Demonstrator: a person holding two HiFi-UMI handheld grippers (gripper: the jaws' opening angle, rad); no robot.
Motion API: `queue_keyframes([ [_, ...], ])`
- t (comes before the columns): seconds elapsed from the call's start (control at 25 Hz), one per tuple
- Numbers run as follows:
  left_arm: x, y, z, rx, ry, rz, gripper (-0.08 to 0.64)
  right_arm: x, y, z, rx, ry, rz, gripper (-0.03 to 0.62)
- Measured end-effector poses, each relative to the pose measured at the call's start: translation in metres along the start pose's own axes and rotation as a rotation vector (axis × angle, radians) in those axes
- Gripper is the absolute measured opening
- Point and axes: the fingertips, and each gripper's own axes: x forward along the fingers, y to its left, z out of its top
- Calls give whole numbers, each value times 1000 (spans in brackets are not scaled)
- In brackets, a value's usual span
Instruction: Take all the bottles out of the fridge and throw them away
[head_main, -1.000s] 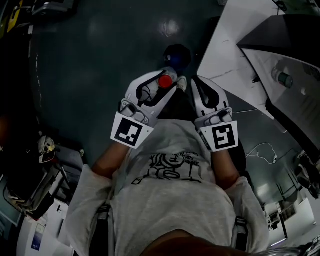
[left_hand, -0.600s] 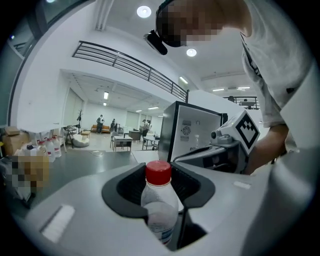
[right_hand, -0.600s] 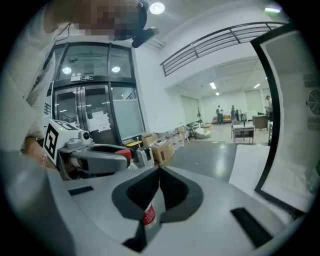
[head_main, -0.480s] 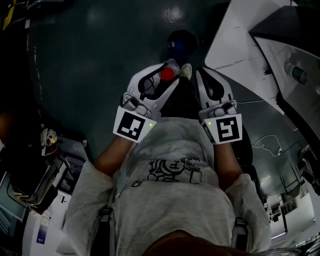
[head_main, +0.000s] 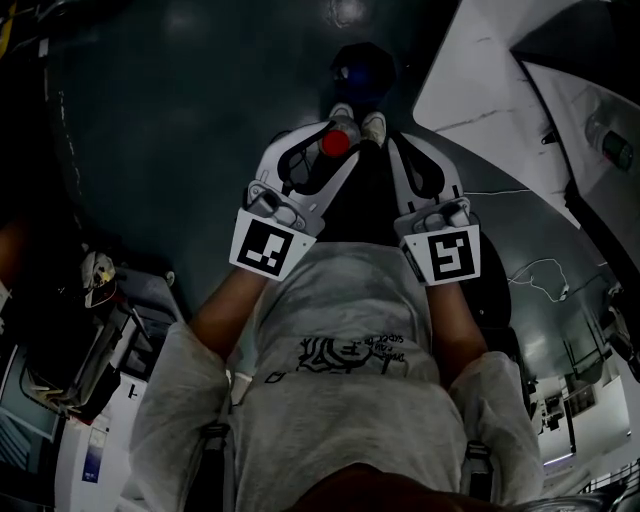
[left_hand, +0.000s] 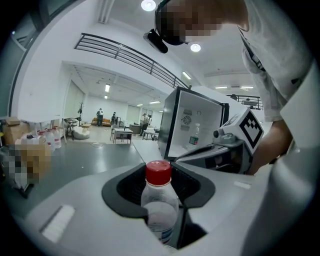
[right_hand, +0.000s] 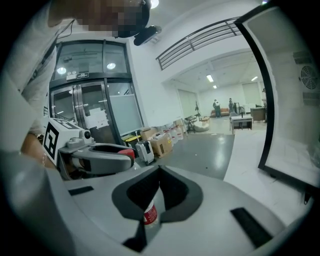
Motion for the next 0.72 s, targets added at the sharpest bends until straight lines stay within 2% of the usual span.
queue_keyframes([
  [0.2, 11, 4, -25, -9, 17, 2, 158, 9, -3, -27, -11, 40, 16, 9],
  [0.44, 28, 15, -60, -72, 63, 9, 158, 29, -6, -55, -54, 43, 32, 9],
  [0.72, 50, 27, -89, -43, 59, 9, 158, 51, -9, -88, -54, 62, 36, 9],
])
